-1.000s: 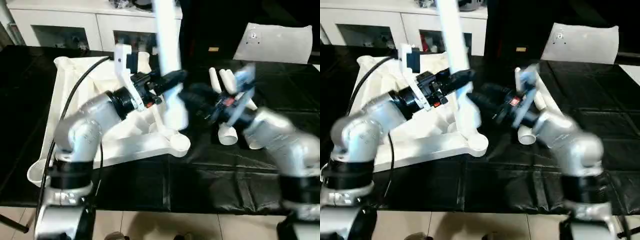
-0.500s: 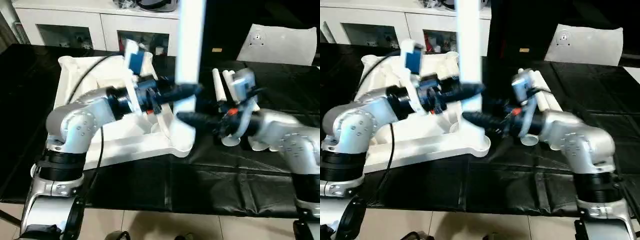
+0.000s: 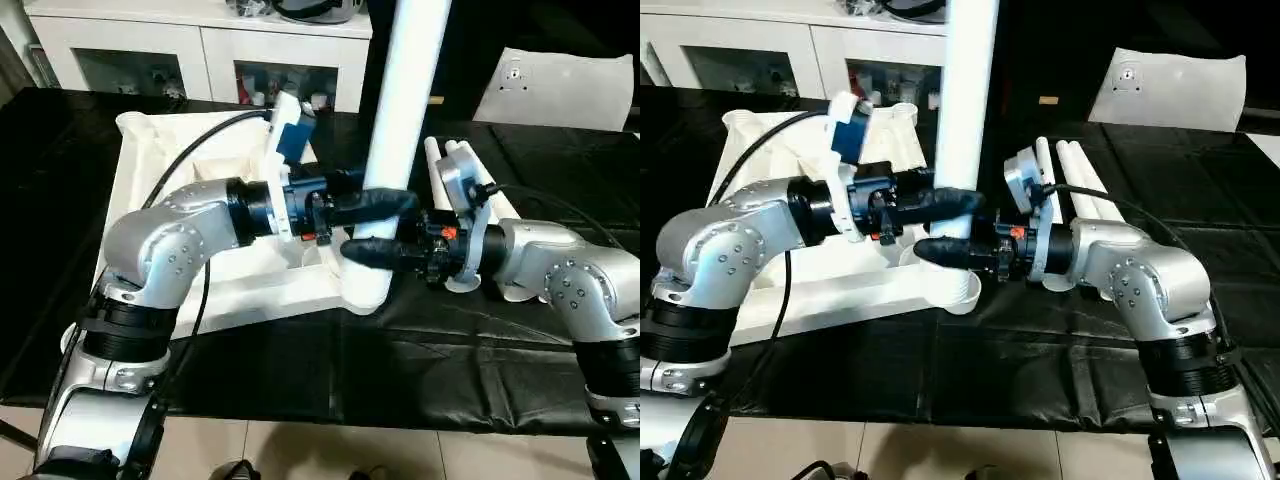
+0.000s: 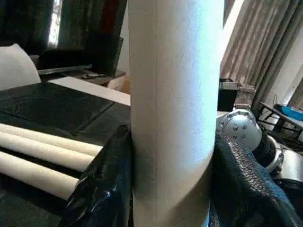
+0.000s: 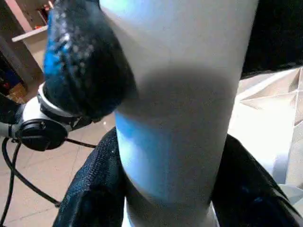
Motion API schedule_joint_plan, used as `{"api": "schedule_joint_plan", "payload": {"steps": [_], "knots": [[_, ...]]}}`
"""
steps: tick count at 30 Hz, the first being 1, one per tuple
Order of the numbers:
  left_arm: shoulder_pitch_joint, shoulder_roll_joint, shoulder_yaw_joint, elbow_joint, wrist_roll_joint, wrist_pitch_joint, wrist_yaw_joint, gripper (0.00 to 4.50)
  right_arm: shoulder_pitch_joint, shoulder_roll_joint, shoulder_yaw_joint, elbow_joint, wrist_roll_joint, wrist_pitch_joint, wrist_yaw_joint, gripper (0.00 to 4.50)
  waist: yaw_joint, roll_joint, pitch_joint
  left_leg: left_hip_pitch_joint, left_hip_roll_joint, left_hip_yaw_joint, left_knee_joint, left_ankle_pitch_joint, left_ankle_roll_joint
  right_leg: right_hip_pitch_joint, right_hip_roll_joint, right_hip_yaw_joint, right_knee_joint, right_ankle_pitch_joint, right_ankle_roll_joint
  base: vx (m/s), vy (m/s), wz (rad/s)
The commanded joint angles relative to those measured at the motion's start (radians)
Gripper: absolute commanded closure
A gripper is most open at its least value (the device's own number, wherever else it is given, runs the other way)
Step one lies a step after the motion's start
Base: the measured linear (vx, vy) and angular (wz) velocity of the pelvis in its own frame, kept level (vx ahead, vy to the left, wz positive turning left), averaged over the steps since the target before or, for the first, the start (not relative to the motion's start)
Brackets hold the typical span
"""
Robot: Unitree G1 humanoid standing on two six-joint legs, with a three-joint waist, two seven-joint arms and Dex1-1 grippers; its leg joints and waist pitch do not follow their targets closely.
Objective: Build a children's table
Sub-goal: Pick table leg
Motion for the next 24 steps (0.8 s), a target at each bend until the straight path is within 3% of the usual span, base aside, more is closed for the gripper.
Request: {"api": "schedule_joint_plan", "payload": {"steps": [1,9,16,18,24], "knots": [[-0.028,0.001,-0.030,-0.015,0.013,-0.019,-0.024,2.57,-0.021,-0.010,0.014,0.003,0.000,0.000,0.011,2.59,0.003,-0.015,-0.079,-0.002,0.032,0.004,-0.065,-0.018,0.036,0.065,-0.067,0.043,-0.074,-0.212,-0.177,0.000,0.000,0.00],[-0.022,0.021,-0.059,-0.045,0.027,-0.029,-0.067,2.57,-0.015,-0.006,0.022,0.015,-0.016,-0.011,0.035,2.59,0.003,-0.014,-0.079,-0.001,0.033,0.003,-0.066,-0.021,0.035,0.065,-0.068,0.042,-0.073,-0.214,-0.178,0.000,0.000,0.00],[-0.026,0.006,-0.037,-0.036,0.016,-0.022,-0.049,2.57,-0.002,-0.007,0.037,0.009,-0.038,-0.041,0.035,2.59,0.004,-0.012,-0.080,-0.001,0.033,0.004,-0.064,-0.019,0.034,0.066,-0.068,0.043,-0.071,-0.191,-0.193,0.000,0.000,0.00],[-0.025,0.009,-0.043,-0.032,0.026,-0.031,-0.058,2.57,-0.003,-0.003,0.035,0.014,-0.033,-0.030,0.031,1.89,0.004,-0.013,-0.080,-0.001,0.033,0.004,-0.065,-0.019,0.036,0.067,-0.067,0.043,-0.071,-0.192,-0.192,0.000,0.000,0.00],[-0.021,0.013,-0.045,-0.038,0.015,-0.026,-0.081,2.58,-0.009,0.002,0.030,0.031,-0.044,-0.033,0.035,1.59,0.003,-0.011,-0.079,0.000,0.033,0.004,-0.065,-0.024,0.033,0.066,-0.067,0.043,-0.072,-0.192,-0.195,0.000,0.000,0.00]]}}
